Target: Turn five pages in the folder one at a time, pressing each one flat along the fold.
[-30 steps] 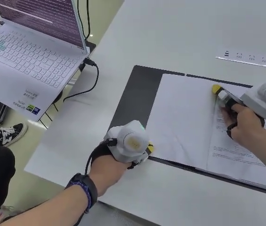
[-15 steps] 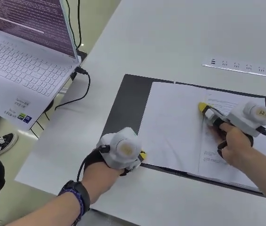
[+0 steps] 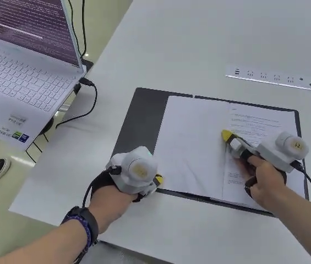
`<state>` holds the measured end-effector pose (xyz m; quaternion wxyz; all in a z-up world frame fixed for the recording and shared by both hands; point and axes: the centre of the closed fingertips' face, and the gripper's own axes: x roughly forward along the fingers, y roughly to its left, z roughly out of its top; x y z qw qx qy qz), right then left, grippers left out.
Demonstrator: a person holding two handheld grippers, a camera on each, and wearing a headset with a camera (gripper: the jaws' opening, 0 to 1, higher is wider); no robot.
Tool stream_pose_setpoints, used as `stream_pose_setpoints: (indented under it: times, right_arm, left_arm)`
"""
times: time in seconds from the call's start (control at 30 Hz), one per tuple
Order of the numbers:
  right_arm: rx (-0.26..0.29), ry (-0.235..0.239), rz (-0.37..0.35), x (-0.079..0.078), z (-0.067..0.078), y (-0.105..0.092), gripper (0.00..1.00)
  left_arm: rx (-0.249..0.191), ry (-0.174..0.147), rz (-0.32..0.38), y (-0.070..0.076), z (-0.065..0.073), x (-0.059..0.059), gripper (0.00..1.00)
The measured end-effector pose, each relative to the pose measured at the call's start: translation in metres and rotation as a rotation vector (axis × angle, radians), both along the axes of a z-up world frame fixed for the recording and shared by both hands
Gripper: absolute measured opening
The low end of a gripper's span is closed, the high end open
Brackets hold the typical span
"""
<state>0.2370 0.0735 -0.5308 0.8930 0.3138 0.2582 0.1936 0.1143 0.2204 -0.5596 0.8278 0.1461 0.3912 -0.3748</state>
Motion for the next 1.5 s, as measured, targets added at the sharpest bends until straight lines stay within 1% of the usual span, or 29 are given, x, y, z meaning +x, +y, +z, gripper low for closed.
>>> stream_pose_setpoints:
  times: [0.17, 0.27, 0.4, 0.47, 0.93, 1.07, 1.5]
  right_arm:
    - [0.013, 0.001, -0.005, -0.012, -0.001, 0.000, 0.00]
    - [0.013, 0.002, -0.009, -0.020, -0.001, -0.001, 0.00]
    - [-0.005, 0.000, 0.029, -0.037, -0.003, 0.001, 0.00]
    - [0.001, 0.003, 0.034, -0.039, -0.006, -0.002, 0.00]
    - [-0.001, 0.015, 0.068, -0.072, -0.015, 0.000, 0.00]
    - [-0.001, 0.017, 0.079, -0.084, -0.015, 0.003, 0.00]
    - [-0.014, 0.020, 0.122, -0.109, -0.016, 0.007, 0.00]
  left_arm:
    - [0.003, -0.002, -0.004, 0.000, 0.000, 0.000, 0.00]
    - [-0.003, 0.002, 0.006, 0.000, 0.000, 0.000, 0.00]
    - [-0.004, 0.004, 0.007, -0.001, 0.000, 0.000, 0.00]
    - [-0.004, 0.004, 0.006, 0.000, -0.001, 0.000, 0.00]
    - [0.003, -0.001, 0.007, -0.001, 0.000, -0.001, 0.00]
    - [0.001, -0.002, 0.010, -0.001, 0.000, -0.001, 0.00]
    - [-0.004, -0.001, 0.016, 0.000, 0.000, -0.002, 0.00]
